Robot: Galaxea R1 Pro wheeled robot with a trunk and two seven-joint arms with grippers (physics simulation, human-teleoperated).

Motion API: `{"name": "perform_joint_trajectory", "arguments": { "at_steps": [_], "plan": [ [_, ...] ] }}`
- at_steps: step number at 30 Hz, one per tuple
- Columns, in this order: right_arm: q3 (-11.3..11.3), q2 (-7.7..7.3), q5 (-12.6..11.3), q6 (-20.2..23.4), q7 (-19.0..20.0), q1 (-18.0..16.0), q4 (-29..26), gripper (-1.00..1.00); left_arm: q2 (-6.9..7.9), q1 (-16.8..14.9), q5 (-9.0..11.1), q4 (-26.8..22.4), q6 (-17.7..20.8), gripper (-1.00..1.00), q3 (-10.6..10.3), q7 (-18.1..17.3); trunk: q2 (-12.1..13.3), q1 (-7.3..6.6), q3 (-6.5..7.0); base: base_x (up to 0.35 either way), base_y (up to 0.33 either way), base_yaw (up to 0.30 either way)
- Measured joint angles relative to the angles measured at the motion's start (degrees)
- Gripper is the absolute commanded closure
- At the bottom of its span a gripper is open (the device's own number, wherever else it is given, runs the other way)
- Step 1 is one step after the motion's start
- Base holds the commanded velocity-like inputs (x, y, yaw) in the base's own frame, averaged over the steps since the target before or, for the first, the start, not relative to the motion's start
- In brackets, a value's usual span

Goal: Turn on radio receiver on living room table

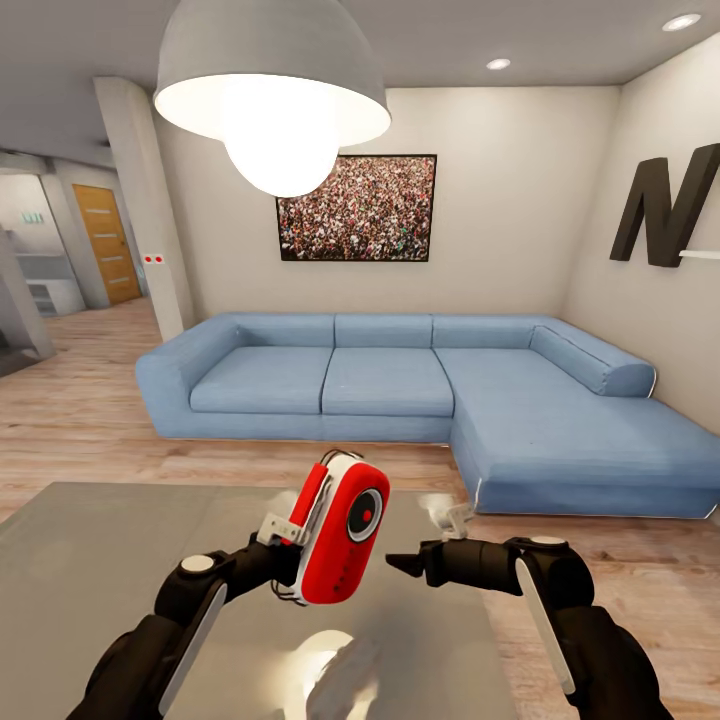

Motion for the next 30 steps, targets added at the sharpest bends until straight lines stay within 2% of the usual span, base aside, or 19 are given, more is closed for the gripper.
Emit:
{"name": "perform_joint_trajectory", "arguments": {
  "at_steps": [4,10,30],
  "plan": [
    [0.0,-0.01,0.0,0.0,0.0,0.0,0.0,-1.0,0.0,0.0,0.0,1.5,-0.9,1.0,-0.1,0.0,0.0,0.0,0.0,0.0,0.0,0.0],
    [0.1,0.07,0.0,0.0,0.0,0.0,0.0,-1.0,0.08,0.0,-0.3,4.7,-4.6,1.0,0.0,0.0,0.0,0.0,0.0,0.0,0.0,0.0],
    [0.1,0.07,0.5,0.0,-0.2,0.0,0.0,-1.0,0.09,0.0,-0.1,4.3,-4.8,1.0,-0.1,0.0,0.0,0.0,0.0,0.0,0.0,0.0]
  ]
}}
